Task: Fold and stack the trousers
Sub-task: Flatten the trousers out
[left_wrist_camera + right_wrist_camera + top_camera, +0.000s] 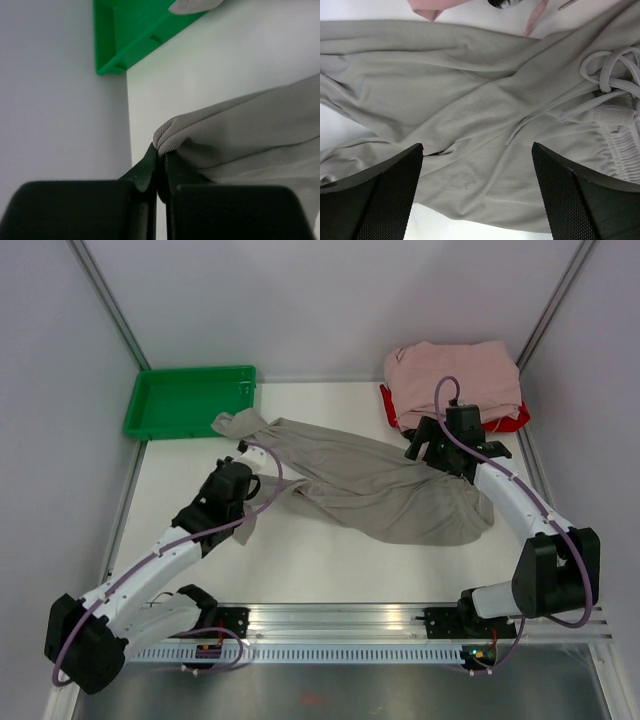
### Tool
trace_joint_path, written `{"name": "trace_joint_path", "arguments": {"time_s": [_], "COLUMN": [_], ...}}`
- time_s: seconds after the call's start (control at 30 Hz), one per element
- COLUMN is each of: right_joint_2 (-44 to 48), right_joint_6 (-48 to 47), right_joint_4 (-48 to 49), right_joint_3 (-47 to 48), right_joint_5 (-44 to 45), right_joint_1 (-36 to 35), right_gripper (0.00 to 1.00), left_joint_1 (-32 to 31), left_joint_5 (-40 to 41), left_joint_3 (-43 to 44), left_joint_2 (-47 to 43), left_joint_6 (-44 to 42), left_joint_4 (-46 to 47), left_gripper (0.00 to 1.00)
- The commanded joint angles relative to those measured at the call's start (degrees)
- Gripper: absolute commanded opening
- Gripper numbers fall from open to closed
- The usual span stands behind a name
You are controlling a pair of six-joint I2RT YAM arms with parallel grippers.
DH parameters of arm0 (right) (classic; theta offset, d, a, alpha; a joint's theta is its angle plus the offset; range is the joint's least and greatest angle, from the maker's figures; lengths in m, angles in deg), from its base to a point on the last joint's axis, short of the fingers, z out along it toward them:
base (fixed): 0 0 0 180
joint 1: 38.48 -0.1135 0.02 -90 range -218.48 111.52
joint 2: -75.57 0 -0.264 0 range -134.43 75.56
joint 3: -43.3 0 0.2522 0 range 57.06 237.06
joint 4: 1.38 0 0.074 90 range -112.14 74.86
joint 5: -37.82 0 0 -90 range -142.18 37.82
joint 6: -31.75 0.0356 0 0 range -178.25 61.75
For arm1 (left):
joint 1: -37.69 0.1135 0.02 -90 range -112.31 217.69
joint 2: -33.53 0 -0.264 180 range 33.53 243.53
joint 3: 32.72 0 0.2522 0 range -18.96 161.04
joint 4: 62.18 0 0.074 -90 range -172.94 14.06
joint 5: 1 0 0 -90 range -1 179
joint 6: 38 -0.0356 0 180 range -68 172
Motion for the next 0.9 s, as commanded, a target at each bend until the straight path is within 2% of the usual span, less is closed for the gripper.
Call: {"name": "trace_joint_path", "arguments": {"time_s": [0.0,0.03,0.13,0.2,0.23,0.27,0.3,0.4,0.53,0.57,0.63,0.7,0.77,0.87], "right_joint_2": [-2.8,-3.3,-4.8,-5.5,-5.7,-6.0,-6.6,-8.0,-9.3,-9.2,-8.8,-8.5,-8.7,-9.9], "right_joint_6": [0.2,0.2,0.6,0.5,0.3,-0.1,-0.5,-1.4,-0.6,-0.3,1.2,2.1,2.9,2.7], "right_joint_4": [-1.4,-1.9,-3.2,-4.2,-4.5,-4.9,-5.5,-7.2,-10.5,-10.7,-10.6,-9.4,-8.2,-4.8], "right_joint_3": [2.0,2.3,3.1,3.7,4.0,4.7,5.0,6.7,7.1,6.0,4.4,2.2,0.4,-1.1], "right_joint_5": [2.2,2.2,2.0,2.3,2.6,2.7,3.3,4.5,7.1,7.4,8.1,7.9,7.8,7.5], "right_joint_1": [-0.2,-0.2,-0.2,-0.1,-0.1,-0.1,-0.1,-0.1,0.5,1.2,2.4,4.4,5.8,6.0], "right_gripper": [0.95,0.95,0.96,0.96,0.96,0.96,0.96,0.97,0.98,0.98,0.98,0.98,0.97,0.96], "left_joint_1": [6.9,8.5,15.6,18.1,18.2,18.2,18.2,18.2,18.3,18.2,18.2,18.2,17.9,17.1], "left_joint_5": [-0.1,-0.3,-5.2,-7.5,-7.5,-7.4,-8.4,-12.2,-17.0,-18.2,-24.0,-32.5,-35.8,-37.6], "left_joint_3": [-6.0,-6.1,-4.0,-2.4,-1.8,-1.0,2.3,9.7,16.3,19.2,21.5,23.8,25.1,28.0], "left_joint_2": [-7.0,-7.8,-9.3,-8.9,-7.7,-6.9,-6.0,-3.0,-1.8,-1.1,0.0,3.0,6.1,13.2], "left_joint_6": [-23.6,-24.6,-23.5,-23.6,-23.5,-22.8,-19.1,-10.4,-2.0,3.5,8.9,16.8,24.1,28.3], "left_joint_4": [13.8,16.1,13.7,10.5,9.7,7.0,4.5,-3.1,-6.1,-6.5,-8.2,-9.6,-11.2,-13.7], "left_gripper": [0.02,0.02,0.04,0.23,0.60,0.89,0.99,1.00,1.00,1.00,1.00,1.00,0.99,0.99]}}
